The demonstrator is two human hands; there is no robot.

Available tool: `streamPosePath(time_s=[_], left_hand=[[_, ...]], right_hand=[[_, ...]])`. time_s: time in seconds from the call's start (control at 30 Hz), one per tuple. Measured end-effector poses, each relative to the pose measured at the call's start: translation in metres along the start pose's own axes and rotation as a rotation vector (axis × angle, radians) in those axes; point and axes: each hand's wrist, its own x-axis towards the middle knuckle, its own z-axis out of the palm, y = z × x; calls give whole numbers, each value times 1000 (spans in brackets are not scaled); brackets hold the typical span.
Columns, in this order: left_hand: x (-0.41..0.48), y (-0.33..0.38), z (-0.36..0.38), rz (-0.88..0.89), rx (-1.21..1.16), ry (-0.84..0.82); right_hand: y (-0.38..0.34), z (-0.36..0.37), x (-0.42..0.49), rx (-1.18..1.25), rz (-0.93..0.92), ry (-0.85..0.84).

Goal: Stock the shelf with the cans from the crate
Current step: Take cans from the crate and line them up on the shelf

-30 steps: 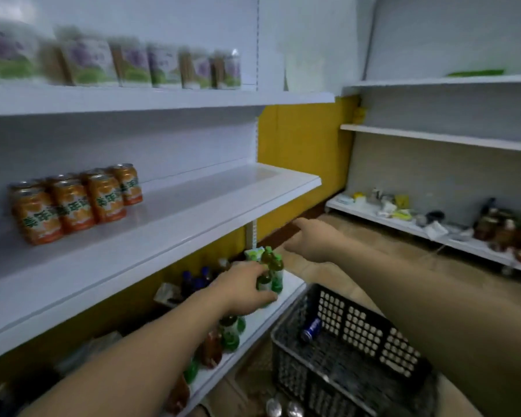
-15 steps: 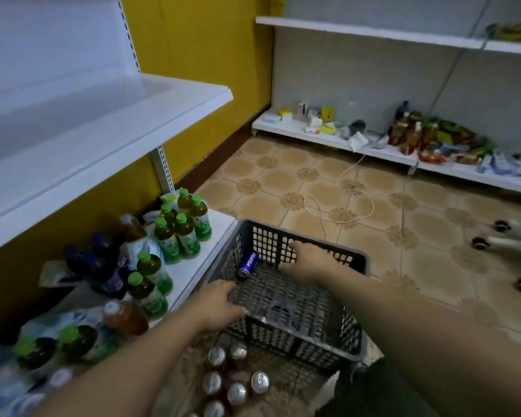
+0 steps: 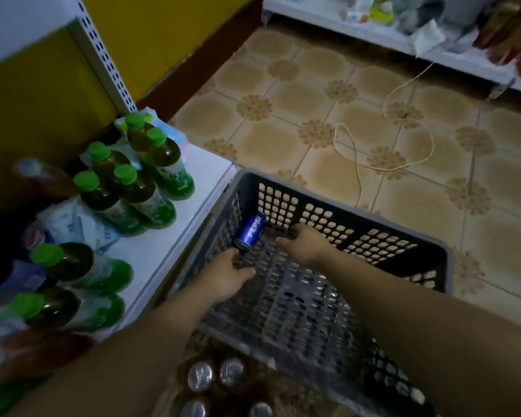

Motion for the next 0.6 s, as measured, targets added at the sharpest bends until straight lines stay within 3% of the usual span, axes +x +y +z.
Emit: streamPosePath(time_s=[0.2, 0.37, 0.6], left_hand=[[110, -21, 24, -125, -94, 37], [171, -46, 46, -227, -160, -25], [195, -64, 56, -246, -242, 29]], right_hand=[[20, 60, 135, 106, 53, -52], [28, 115, 217, 364, 139, -35], [23, 139, 241, 570, 186, 89]])
